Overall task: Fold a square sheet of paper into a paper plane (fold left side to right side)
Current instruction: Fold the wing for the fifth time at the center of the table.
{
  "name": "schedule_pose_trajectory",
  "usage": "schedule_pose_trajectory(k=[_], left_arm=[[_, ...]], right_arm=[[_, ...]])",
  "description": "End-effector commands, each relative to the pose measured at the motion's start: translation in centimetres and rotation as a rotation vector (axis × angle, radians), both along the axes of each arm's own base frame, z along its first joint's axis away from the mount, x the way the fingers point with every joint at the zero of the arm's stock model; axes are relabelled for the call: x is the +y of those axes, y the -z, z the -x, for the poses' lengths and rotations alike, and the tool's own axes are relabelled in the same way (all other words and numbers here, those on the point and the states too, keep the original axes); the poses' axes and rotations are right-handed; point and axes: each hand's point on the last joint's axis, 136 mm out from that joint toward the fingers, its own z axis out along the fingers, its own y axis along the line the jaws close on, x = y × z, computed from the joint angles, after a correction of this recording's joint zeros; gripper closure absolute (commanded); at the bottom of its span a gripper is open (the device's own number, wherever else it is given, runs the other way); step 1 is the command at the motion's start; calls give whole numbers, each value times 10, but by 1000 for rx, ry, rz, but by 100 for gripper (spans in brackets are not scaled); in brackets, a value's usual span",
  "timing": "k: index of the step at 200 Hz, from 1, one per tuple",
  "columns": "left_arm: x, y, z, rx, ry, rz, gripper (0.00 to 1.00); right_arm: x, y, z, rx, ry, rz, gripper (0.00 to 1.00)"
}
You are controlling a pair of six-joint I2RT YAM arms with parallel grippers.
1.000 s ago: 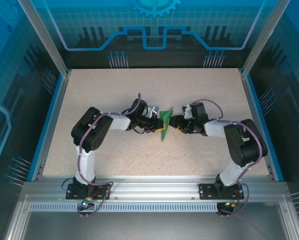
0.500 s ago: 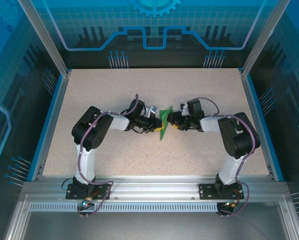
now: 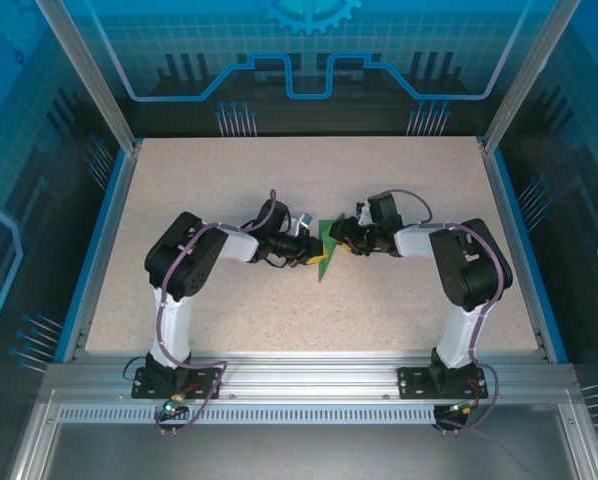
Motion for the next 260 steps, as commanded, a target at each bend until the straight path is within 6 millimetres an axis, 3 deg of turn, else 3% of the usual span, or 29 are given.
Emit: schedule_pose_trajectory(k=[1,64,159,204,260], left_arm=[[4,8,3,33,5,4,90],[4,10,3,35,2,-3,88],[13,-10,2,-16,-4,-19,64],[32,-13,-9,-19,-63,-36,58],[27,-8,-23,-6,-58,-28,57]], right_arm=[[6,10,3,52,-2,20,55],[1,29,14,121,3,65,58],[-3,42,20,163,-3,96,58],[-3,43,21,164,-3,95,58],[-3,43,21,164,-3,94,58]])
